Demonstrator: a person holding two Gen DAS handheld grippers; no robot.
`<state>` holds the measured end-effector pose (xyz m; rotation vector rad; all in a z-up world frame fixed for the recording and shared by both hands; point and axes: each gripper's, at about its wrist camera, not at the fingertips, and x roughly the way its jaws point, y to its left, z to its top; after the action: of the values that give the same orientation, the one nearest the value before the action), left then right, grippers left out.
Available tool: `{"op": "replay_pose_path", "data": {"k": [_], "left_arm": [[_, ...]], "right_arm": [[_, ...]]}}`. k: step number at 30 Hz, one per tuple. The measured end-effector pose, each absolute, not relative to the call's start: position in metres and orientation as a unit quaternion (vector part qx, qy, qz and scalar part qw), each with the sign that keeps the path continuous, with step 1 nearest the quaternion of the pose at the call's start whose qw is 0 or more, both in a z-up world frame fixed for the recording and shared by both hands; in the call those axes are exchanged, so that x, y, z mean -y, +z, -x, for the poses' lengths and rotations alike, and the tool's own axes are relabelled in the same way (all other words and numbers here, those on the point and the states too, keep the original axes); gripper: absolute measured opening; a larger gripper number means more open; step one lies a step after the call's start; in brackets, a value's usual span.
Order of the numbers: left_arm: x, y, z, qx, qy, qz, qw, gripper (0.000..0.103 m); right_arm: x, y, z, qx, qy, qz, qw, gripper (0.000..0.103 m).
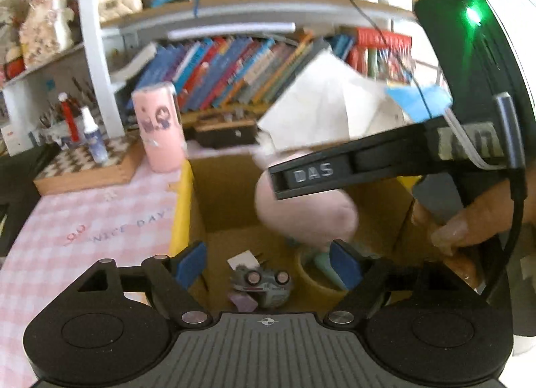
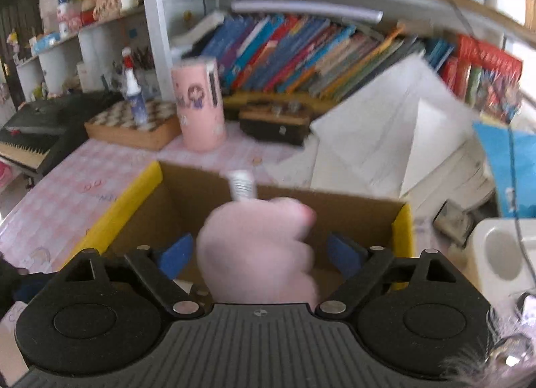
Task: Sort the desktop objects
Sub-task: 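Open the left tool to drop the car into the box while the right tool releases the pig, then withdraw both tools up and back from the yellow box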
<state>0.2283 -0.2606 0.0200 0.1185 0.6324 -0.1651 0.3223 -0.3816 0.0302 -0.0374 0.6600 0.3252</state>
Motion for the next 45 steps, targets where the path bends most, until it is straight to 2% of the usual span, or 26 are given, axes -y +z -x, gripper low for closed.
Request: {"op": "replay_pose_path", "data": {"k": [5, 15, 20, 33, 40, 45], "left_arm": [[0.245, 0.034, -0.207, -0.288, -0.055, -0.044, 0.955, 0.084], [0.194, 0.055, -0.169, -0.238, 0.045, -0.016, 0.970, 0.096], [0.161, 0.055, -0.140, -0.230, 0.076, 0.007, 0.970, 0.097], [0.108, 0.048, -0.074, -0.247, 0.109, -0.003, 0.963, 0.099], [0.096, 0.040, -0.039, -0.260, 0.090, -0.008, 0.961, 0.102], [0.100, 0.032, -0.021, -0.272, 0.039, -0.033, 0.961, 0.102]], "right_arm": [[0.395, 0.045, -0.303, -0.281, 0.150, -0.005, 0.948, 0.087], [0.383, 0.068, -0.253, -0.226, 0.145, -0.033, 0.963, 0.087], [0.374, 0.075, -0.217, -0.204, 0.143, -0.034, 0.968, 0.087], [0.325, 0.054, -0.118, -0.242, 0.108, -0.015, 0.964, 0.089], [0.303, 0.042, -0.071, -0.271, 0.059, -0.027, 0.960, 0.089], [0.286, 0.031, -0.042, -0.265, 0.038, 0.013, 0.963, 0.090]]}}
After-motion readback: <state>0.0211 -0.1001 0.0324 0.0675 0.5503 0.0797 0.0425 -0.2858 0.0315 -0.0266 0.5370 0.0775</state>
